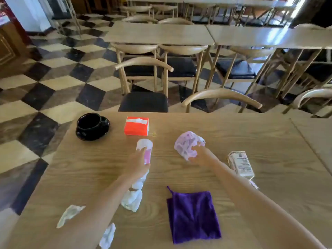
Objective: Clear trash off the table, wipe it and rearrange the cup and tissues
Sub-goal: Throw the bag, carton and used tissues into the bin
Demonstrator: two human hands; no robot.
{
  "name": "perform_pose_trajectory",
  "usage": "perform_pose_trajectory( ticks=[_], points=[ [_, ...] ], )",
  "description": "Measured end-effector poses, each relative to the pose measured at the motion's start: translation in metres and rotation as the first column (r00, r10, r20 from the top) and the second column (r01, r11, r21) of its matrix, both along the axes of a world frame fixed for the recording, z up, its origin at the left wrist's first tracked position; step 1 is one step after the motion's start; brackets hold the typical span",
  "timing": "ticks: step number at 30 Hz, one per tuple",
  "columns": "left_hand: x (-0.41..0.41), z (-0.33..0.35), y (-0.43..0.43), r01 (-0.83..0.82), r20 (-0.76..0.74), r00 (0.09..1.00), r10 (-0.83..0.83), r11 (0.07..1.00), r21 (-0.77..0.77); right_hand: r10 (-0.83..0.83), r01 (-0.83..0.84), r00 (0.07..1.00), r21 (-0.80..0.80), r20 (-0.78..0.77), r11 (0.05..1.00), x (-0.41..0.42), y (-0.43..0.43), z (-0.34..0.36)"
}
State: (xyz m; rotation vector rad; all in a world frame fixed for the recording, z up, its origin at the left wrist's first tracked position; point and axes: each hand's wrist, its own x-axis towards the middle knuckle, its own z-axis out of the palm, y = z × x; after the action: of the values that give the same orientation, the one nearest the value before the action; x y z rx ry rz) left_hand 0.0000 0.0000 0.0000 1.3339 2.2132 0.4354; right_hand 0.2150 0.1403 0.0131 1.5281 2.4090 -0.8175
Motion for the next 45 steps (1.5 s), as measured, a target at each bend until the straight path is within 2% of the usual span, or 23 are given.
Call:
perform_pose_trajectory(
  ticks=[2, 4, 8, 13, 16, 19, 22, 26, 30, 34, 38, 42, 45],
  points=[
    [0.006, -0.014, -0.003, -0.046, -0.069, 0.997, 0.041, 0.997, -0.066, 0.003, -0.007, 0.996, 0.046, 0.091, 0.999, -0.003, 0.0, -0.008],
    [0.012, -0.03, -0.007, -0.095, -0.127, 0.989, 0.081, 0.989, -0.11, -0.027, 0.025, 0.993, 0.023, 0.113, 0.999, -0.005, 0.002, -0.015],
    [0.004, -0.044, -0.005, -0.166, -0.194, 0.969, 0.154, 0.985, -0.048, -0.086, 0.082, 0.991, 0.036, 0.104, 0.996, -0.008, 0.017, -0.027],
    [-0.001, -0.048, -0.011, -0.181, -0.191, 0.966, 0.175, 0.983, -0.016, -0.05, 0.053, 0.984, -0.012, 0.169, 0.999, -0.02, 0.023, -0.053],
    [0.001, -0.043, -0.01, -0.198, -0.098, 0.974, 0.203, 0.979, 0.058, -0.067, 0.061, 0.985, 0.041, 0.162, 0.997, -0.022, 0.02, -0.065],
    [-0.001, -0.034, -0.008, -0.307, 0.147, 0.947, 0.285, 0.939, 0.154, -0.045, 0.022, 0.991, 0.171, 0.129, 0.985, -0.019, 0.018, -0.069],
    [-0.003, -0.024, -0.006, -0.455, 0.438, 0.824, 0.358, 0.88, 0.135, -0.073, 0.056, 0.995, 0.21, 0.073, 0.976, -0.015, 0.016, -0.069],
    [-0.002, -0.012, -0.002, -0.561, 0.655, 0.645, 0.393, 0.826, 0.056, -0.21, 0.234, 0.966, 0.164, -0.15, 0.958, -0.009, 0.017, -0.055],
    [-0.001, -0.002, 0.009, -0.547, 0.805, 0.474, 0.356, 0.836, -0.047, -0.248, 0.324, 0.859, 0.102, -0.448, 0.94, -0.022, 0.008, -0.017],
    [0.009, 0.011, 0.024, -0.44, 0.909, 0.365, 0.201, 0.898, -0.022, -0.138, 0.206, 0.78, 0.042, -0.61, 0.978, -0.046, -0.018, 0.023],
    [0.019, 0.03, 0.03, -0.3, 0.953, 0.301, -0.038, 0.945, 0.133, -0.013, 0.061, 0.819, 0.065, -0.574, 0.996, -0.057, -0.037, 0.042],
    [0.022, 0.045, 0.032, -0.227, 0.963, 0.177, -0.203, 0.944, 0.24, 0.109, -0.065, 0.85, 0.104, -0.515, 0.993, -0.05, -0.043, 0.044],
    [0.024, 0.052, 0.032, -0.135, 0.971, 0.101, -0.214, 0.965, 0.227, 0.103, -0.057, 0.858, 0.106, -0.503, 0.993, -0.042, -0.044, 0.047]
  ],
)
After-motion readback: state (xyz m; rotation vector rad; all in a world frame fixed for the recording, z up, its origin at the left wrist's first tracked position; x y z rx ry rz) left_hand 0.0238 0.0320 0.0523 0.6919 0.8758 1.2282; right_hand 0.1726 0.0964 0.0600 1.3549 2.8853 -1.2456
